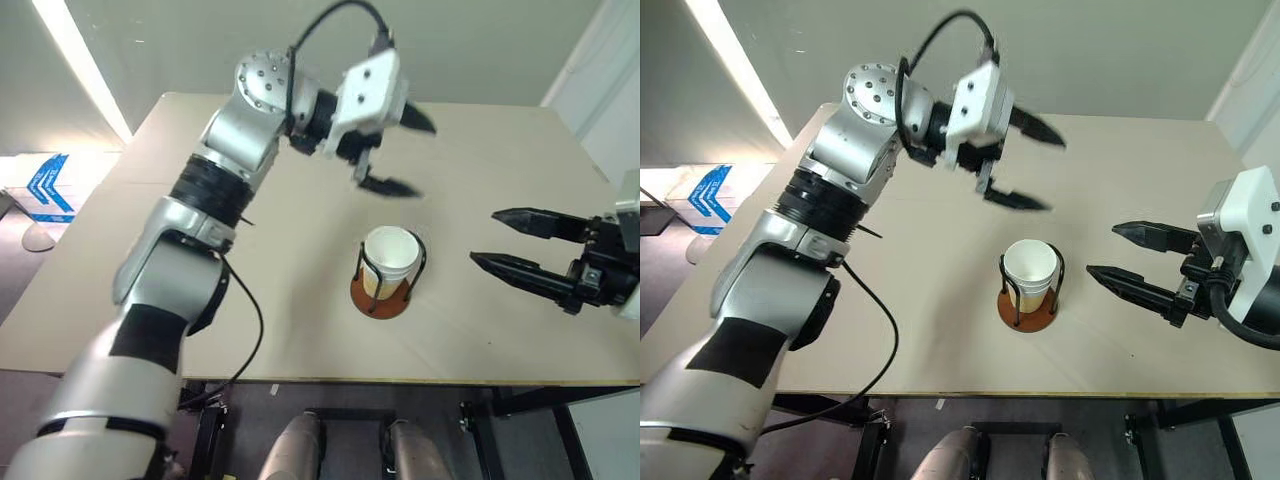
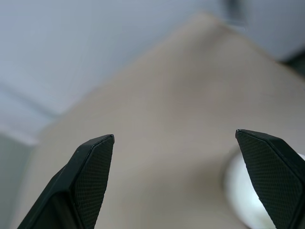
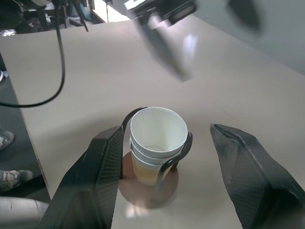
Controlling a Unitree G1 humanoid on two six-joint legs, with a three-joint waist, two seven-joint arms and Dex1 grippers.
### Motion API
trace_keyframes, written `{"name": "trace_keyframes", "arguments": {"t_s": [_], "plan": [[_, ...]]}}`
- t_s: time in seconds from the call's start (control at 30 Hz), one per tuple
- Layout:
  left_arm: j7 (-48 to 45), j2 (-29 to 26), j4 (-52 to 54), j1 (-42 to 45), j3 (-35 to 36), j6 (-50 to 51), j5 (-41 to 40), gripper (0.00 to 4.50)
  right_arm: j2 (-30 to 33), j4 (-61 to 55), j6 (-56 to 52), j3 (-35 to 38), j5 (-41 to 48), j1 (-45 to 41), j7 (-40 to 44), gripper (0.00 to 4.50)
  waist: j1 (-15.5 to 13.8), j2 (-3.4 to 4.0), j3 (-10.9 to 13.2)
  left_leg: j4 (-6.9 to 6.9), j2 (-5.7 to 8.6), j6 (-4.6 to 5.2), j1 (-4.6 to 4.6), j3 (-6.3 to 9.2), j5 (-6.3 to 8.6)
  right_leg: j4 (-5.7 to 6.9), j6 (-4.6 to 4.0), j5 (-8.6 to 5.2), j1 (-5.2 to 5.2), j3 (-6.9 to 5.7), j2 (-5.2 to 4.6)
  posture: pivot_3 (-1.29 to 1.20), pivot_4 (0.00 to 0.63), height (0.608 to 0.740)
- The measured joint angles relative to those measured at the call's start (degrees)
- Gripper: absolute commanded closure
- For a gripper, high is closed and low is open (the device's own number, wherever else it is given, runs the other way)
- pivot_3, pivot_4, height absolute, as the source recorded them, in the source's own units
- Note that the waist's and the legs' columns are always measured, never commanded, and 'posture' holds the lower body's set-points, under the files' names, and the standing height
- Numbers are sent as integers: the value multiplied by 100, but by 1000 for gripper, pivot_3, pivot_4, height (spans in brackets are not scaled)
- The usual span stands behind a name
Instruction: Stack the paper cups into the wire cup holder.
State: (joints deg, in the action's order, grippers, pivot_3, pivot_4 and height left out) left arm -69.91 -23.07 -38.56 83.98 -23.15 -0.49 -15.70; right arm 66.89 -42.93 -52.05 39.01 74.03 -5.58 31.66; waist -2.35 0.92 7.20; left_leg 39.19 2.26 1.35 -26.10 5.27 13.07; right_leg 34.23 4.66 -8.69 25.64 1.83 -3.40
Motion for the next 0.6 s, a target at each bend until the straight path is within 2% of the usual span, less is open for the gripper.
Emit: {"name": "trace_keyframes", "arguments": {"t_s": [0.27,0.47,0.6], "plan": [[2211,531,-198,968,1119,818,501,42,193,501,131,-632,-249,-584,472,1430,2,-6,4,-7,-1,3,-1,-15,2,-19,13,-8,-1,5,1,0,150,740],[3097,650,-18,1603,1764,1370,500,42,198,863,154,-896,-489,-914,715,1430,-2,-8,7,-9,0,8,-2,-17,5,-21,25,-16,-1,12,1,0,150,740],[3609,703,205,1835,1984,1640,566,42,307,1408,305,-1085,-1074,-1131,953,1430,-5,-9,8,-6,0,15,1,-23,12,-22,24,-15,-2,17,-2,0,150,740]]}}
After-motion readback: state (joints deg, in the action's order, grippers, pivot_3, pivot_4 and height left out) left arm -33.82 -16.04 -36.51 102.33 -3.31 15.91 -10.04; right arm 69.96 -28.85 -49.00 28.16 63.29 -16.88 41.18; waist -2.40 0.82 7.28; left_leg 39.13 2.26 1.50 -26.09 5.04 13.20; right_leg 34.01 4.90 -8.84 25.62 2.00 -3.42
